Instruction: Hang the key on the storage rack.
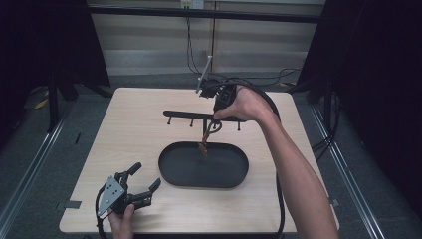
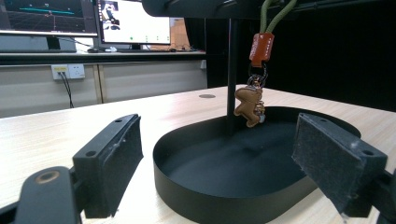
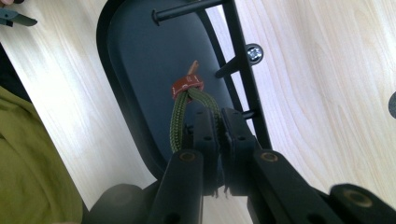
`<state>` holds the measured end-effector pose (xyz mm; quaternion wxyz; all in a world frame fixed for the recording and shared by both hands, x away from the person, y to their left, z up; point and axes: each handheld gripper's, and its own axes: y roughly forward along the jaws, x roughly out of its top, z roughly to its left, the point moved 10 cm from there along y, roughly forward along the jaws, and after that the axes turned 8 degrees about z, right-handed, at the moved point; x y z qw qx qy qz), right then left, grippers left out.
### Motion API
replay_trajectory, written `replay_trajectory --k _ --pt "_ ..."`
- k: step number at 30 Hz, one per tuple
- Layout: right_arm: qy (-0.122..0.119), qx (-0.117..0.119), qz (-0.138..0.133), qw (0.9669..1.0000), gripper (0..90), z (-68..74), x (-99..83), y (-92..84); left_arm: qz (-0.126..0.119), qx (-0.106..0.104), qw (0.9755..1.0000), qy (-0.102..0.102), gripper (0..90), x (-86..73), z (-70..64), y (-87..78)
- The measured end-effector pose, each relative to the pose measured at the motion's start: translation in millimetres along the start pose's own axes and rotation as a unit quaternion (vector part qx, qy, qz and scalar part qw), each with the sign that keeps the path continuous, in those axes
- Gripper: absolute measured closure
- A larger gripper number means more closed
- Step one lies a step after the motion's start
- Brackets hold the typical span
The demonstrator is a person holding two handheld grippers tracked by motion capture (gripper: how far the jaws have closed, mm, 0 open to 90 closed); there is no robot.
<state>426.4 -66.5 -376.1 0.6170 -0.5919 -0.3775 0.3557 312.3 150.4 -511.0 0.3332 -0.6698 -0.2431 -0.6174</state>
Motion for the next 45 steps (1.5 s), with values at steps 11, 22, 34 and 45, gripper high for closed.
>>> replay_trajectory --k 11,22,34,45 --pt "0.004 0.010 -0.013 0.9999 84.9 -4.6 3.8 1.8 0.002 0.000 1.0000 0.002 15.7 -0.3 0.2 -0.2" --pt "0.005 0.012 -0.020 0.9997 83.1 -5.1 3.8 1.9 0.001 0.000 1.0000 0.001 15.6 -0.2 0.2 -0.1" --pt "0.019 0.015 -0.024 0.9994 76.9 -6.4 -4.2 1.7 0.002 0.000 1.0000 0.004 15.6 -0.4 0.6 -0.3" --pt "0.047 0.010 -0.100 0.9938 58.0 1.4 -6.2 -2.1 0.002 0.000 1.0000 0.004 15.6 -0.3 0.3 -0.3"
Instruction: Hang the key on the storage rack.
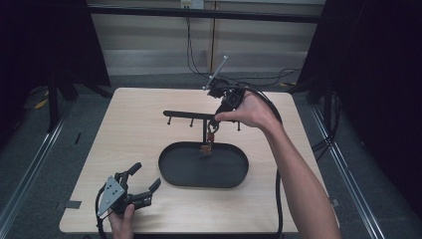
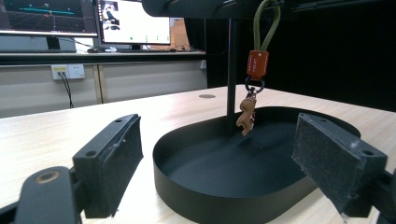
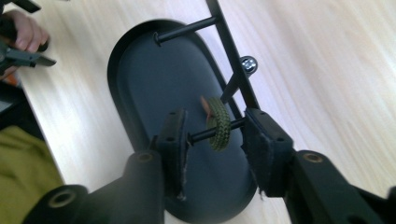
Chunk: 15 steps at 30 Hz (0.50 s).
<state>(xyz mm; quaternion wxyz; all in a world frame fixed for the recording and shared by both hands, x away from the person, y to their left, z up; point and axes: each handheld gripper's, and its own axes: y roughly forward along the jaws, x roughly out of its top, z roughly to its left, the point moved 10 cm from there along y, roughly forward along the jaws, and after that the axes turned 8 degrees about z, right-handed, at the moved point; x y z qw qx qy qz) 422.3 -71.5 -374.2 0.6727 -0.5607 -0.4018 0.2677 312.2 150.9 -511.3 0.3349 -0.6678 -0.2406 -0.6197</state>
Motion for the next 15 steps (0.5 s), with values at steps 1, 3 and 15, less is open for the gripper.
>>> replay_trajectory --k 1,3,15 --pt "0.002 -0.001 -0.013 0.9999 57.5 0.3 -0.3 -0.4 0.001 0.000 1.0000 0.001 15.7 -0.1 0.2 -0.1" --pt "0.016 -0.011 -0.037 0.9991 57.5 -0.2 -1.5 -2.8 0.001 0.000 1.0000 0.001 15.7 -0.1 0.2 0.0" --pt "0.025 0.005 -0.134 0.9906 56.6 12.9 -18.7 -7.5 0.002 0.000 1.0000 0.001 15.7 -0.3 0.2 -0.2"
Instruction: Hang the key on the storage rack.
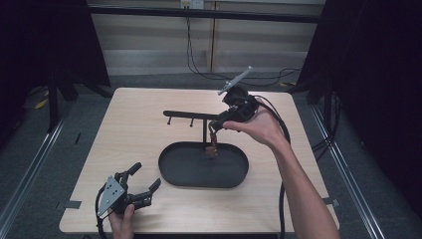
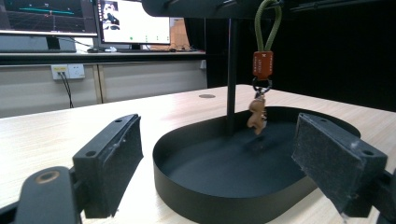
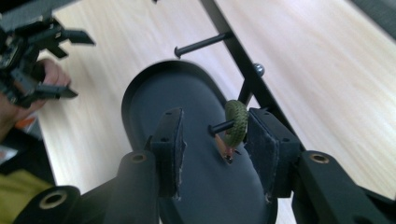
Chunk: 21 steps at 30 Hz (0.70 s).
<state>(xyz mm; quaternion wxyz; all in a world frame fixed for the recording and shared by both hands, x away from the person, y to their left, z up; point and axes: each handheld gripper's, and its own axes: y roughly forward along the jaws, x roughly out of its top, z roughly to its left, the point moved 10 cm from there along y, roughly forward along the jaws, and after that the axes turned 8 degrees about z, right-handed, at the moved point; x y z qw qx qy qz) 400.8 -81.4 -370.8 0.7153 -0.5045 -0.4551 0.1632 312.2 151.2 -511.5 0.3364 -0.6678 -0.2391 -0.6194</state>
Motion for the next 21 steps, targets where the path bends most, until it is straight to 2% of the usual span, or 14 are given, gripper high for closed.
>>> replay_trajectory --k 6,9,11,14,18,21 --pt "0.000 0.017 -0.063 0.9979 56.8 9.2 -9.1 0.8 0.000 0.000 1.0000 0.000 15.7 0.0 -0.1 0.0" --pt "0.003 0.011 -0.084 0.9964 55.8 10.5 -14.4 5.0 0.000 0.000 1.0000 0.001 15.7 -0.1 0.0 -0.1" --pt "0.002 0.018 -0.099 0.9949 54.8 15.2 -18.3 7.1 0.001 0.000 1.0000 0.001 15.6 -0.1 0.1 -0.1" --pt "0.004 0.010 -0.114 0.9934 52.5 17.7 -22.6 8.9 0.002 0.000 1.0000 0.002 15.6 -0.3 0.2 -0.2" --pt "0.012 0.011 -0.155 0.9877 47.3 22.2 -30.7 10.7 0.001 0.000 1.0000 0.001 15.7 -0.1 0.0 -0.1" --pt "0.013 0.014 -0.173 0.9848 42.2 26.2 -38.5 16.9 0.000 0.000 1.0000 0.000 15.7 0.0 0.0 0.0"
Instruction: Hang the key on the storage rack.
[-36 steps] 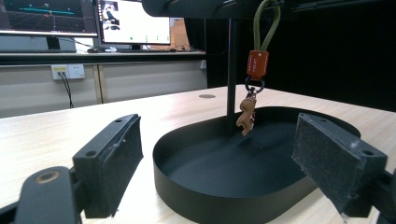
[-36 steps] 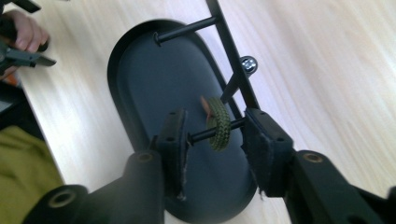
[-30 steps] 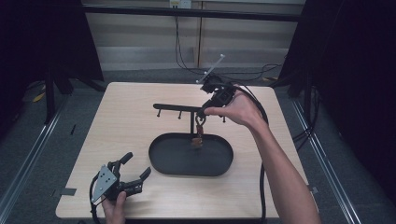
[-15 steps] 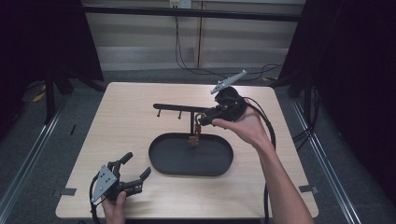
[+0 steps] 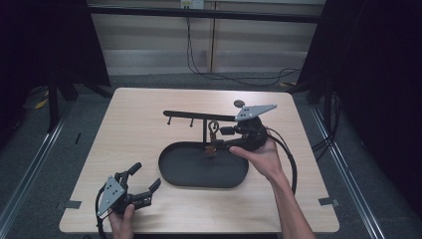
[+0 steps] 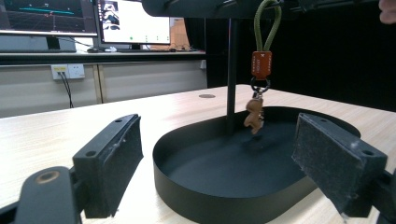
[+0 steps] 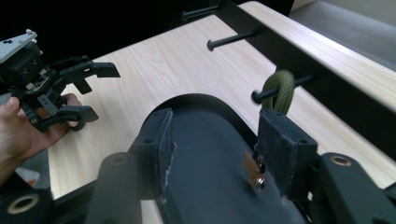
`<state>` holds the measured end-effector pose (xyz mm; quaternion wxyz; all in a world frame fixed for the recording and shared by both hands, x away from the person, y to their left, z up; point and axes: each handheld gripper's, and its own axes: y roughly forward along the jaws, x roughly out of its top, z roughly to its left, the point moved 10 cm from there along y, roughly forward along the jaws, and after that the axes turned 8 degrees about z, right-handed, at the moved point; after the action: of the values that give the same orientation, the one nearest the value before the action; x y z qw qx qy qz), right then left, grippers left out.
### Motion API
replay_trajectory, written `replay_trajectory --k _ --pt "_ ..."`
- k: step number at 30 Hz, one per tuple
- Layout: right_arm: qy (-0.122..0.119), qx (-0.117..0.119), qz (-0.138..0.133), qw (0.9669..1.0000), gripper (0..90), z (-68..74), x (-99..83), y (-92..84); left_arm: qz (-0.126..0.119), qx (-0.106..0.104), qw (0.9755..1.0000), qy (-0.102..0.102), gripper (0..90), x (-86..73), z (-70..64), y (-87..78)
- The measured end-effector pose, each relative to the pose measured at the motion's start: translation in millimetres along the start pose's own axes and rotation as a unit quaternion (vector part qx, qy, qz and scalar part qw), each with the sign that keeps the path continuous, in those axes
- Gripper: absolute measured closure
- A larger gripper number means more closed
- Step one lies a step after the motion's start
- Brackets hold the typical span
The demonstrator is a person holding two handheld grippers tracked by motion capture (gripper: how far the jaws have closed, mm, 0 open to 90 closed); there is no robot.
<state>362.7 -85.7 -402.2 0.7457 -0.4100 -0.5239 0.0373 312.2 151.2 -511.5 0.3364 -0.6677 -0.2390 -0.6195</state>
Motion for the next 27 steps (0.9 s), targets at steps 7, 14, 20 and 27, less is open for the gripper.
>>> replay_trajectory --k 7,14,20,27 --pt "0.016 0.003 -0.047 0.9987 32.4 8.5 -20.0 -1.1 0.000 0.000 1.0000 0.000 15.7 0.0 0.0 0.0" --pt "0.046 -0.019 -0.073 0.9961 15.1 6.7 -47.5 -0.1 0.001 0.000 1.0000 0.001 15.6 -0.2 0.2 -0.1" --pt "0.080 -0.042 -0.110 0.9898 14.2 0.6 -72.8 -0.4 0.000 0.000 1.0000 0.000 15.7 0.0 0.0 0.0" --pt "0.108 -0.109 -0.152 0.9765 24.2 -15.0 -110.8 4.4 0.000 0.000 1.0000 0.000 15.7 0.0 0.1 0.0"
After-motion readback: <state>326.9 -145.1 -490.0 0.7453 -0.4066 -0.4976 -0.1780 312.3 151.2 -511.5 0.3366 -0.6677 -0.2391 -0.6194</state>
